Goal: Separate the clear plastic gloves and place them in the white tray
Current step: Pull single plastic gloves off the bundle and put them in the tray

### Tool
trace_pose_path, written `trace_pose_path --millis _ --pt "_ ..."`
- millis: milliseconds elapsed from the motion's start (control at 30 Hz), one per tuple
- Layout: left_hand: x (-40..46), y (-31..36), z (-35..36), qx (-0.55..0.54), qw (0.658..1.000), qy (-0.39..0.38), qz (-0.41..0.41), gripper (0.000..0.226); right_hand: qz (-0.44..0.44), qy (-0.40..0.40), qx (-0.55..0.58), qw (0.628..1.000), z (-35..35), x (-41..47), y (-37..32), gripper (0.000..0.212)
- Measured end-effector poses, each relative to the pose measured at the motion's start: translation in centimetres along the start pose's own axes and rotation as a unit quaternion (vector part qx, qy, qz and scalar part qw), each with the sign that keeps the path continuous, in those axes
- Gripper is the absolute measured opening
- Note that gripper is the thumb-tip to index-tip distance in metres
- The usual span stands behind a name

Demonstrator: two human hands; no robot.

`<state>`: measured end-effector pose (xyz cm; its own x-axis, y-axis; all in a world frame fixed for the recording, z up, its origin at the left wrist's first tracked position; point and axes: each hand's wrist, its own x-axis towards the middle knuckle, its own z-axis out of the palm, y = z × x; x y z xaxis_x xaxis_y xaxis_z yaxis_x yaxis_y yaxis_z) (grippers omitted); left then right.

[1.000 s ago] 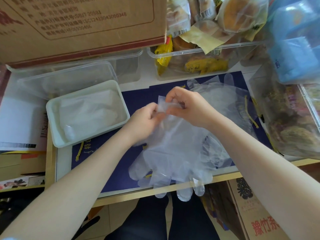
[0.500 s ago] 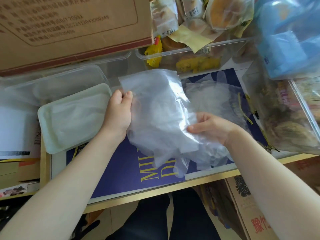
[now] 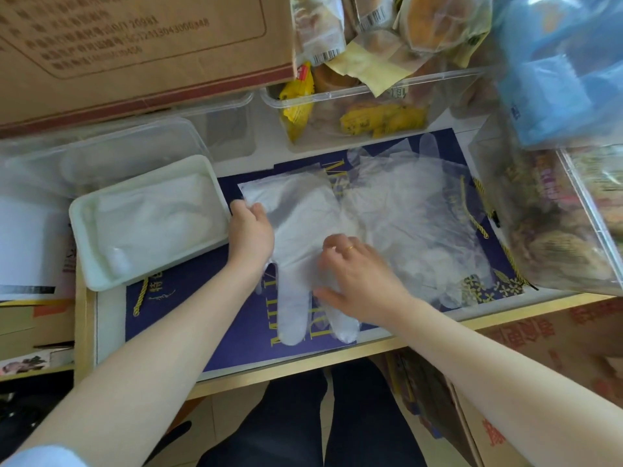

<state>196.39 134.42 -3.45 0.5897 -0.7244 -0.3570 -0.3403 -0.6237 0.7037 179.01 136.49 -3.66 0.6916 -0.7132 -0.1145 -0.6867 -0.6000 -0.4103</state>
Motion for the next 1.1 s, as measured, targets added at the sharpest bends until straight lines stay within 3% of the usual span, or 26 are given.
trace_pose_path --millis 67,133,233,267,333,400,433,500,567,667,733,800,867,933,1000,1100 --pt "0.3 -0.3 -0.2 -0.027 0.999 -0.006 0.032 0.012 -0.058 -0.042 -0.044 0.996 1.1 -0.4 0.4 0.026" --pt "0.2 -0.4 -0.6 -0.049 0.994 -0.017 0.092 0.015 -0.054 -0.066 -0.026 0.996 1.5 -0.8 0.8 0.017" --pt "-0.3 -0.2 -1.5 -0.115 0.976 -0.066 0.173 0.019 0.079 0.06 0.11 0.989 0.4 -0.5 1.3 0.022" --pt "-0.6 -0.2 -1.9 -0.147 0.967 -0.087 0.189 0.015 0.139 0.111 0.173 0.969 -0.1 0.1 1.5 0.018" --pt "-1.2 -0.2 -2.7 -0.185 0.95 -0.121 0.221 0.008 0.228 0.175 0.311 0.906 -2.0 1.5 1.7 0.038" --pt "-1.7 -0.1 -3.4 -0.208 0.934 -0.153 0.248 0.008 0.255 0.146 0.485 0.823 -3.9 2.6 1.4 0.061" --pt "-1.9 0.0 -3.6 -0.217 0.928 -0.165 0.255 0.007 0.256 0.111 0.542 0.793 -4.6 2.9 1.5 0.057" --pt "-1.8 -0.2 -4.1 -0.224 0.923 -0.174 0.261 0.006 0.215 0.04 0.58 0.785 -5.9 3.0 1.3 0.013" --pt "-1.6 -0.5 -4.5 -0.229 0.927 -0.151 0.255 0.006 0.183 0.003 0.583 0.791 -6.2 3.3 0.9 0.043" --pt "-1.2 -0.9 -5.1 -0.205 0.947 -0.081 0.232 0.011 0.205 -0.046 0.522 0.826 -5.1 2.9 1.5 0.02" --pt "-1.0 -0.8 -5.3 -0.176 0.96 -0.059 0.207 0.017 0.242 -0.031 0.396 0.885 -3.3 2.5 3.0 0.008" --pt "-0.7 -0.8 -5.3 -0.156 0.969 -0.073 0.177 0.017 0.265 0.001 0.191 0.945 -2.1 1.7 4.9 0.037" --pt "-0.4 -0.6 -5.2 -0.121 0.972 -0.111 0.167 0.012 0.314 0.031 0.057 0.947 -1.8 0.8 6.5 0.065" --pt "-0.5 -0.6 -4.9 -0.116 0.966 -0.163 0.163 0.014 0.354 0.022 0.01 0.935 -1.5 0.1 7.7 0.078" --pt "-0.7 -0.4 -4.6 -0.14 0.955 -0.222 0.14 0.015 0.355 0.014 -0.012 0.935 -1.2 -0.2 8.3 0.074" --pt "-0.8 -0.8 -3.9 -0.12 0.934 -0.3 0.152 0.01 0.327 0.058 -0.043 0.942 -0.9 -0.3 8.3 0.05"
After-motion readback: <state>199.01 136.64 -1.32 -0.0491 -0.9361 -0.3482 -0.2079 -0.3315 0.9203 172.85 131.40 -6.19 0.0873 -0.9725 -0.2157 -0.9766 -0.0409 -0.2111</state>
